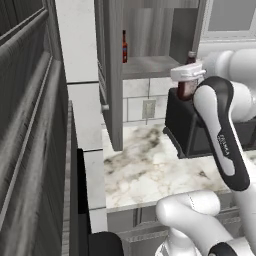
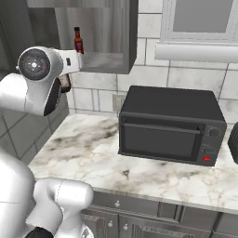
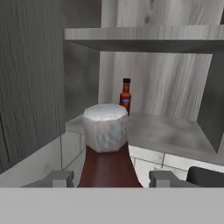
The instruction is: Take 2 condiments from the cabinet and move them on the counter near the stove.Make sure the condiments are lined up with each other, next to each other.
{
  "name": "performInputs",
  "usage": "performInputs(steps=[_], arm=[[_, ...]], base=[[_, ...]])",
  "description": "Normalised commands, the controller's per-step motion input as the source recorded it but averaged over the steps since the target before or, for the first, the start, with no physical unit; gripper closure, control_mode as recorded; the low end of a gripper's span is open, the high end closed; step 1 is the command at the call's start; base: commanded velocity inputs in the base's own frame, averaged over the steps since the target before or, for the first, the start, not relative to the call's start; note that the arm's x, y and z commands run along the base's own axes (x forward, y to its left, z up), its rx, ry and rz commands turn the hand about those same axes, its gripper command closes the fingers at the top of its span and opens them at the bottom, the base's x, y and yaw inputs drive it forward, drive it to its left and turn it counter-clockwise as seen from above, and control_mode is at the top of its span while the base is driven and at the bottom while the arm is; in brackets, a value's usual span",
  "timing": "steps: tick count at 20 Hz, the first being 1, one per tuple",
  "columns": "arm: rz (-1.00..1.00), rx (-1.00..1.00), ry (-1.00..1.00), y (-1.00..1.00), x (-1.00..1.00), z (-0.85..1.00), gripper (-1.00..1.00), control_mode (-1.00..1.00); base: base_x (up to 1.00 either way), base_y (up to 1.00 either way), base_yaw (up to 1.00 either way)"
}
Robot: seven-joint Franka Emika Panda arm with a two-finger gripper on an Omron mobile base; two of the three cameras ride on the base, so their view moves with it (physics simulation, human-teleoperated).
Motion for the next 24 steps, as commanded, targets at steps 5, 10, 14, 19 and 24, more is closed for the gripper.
performInputs(steps=[5,10,14,19,24], arm=[[0.00,0.00,-0.03,-0.05,-0.59,-0.23,1.00,-1.00],[0.00,0.00,-0.01,-0.08,-0.32,-0.05,1.00,-1.00],[0.00,0.00,-0.04,-0.18,-0.18,-0.15,1.00,-1.00],[0.00,0.00,0.00,-0.12,-0.15,-0.05,1.00,-1.00],[0.00,0.00,0.03,-0.05,-0.08,-0.07,1.00,-1.00]], base=[[0.00,0.00,0.00],[0.00,0.00,0.00],[0.00,0.00,0.00],[0.00,0.00,0.00],[0.00,0.00,0.00]])
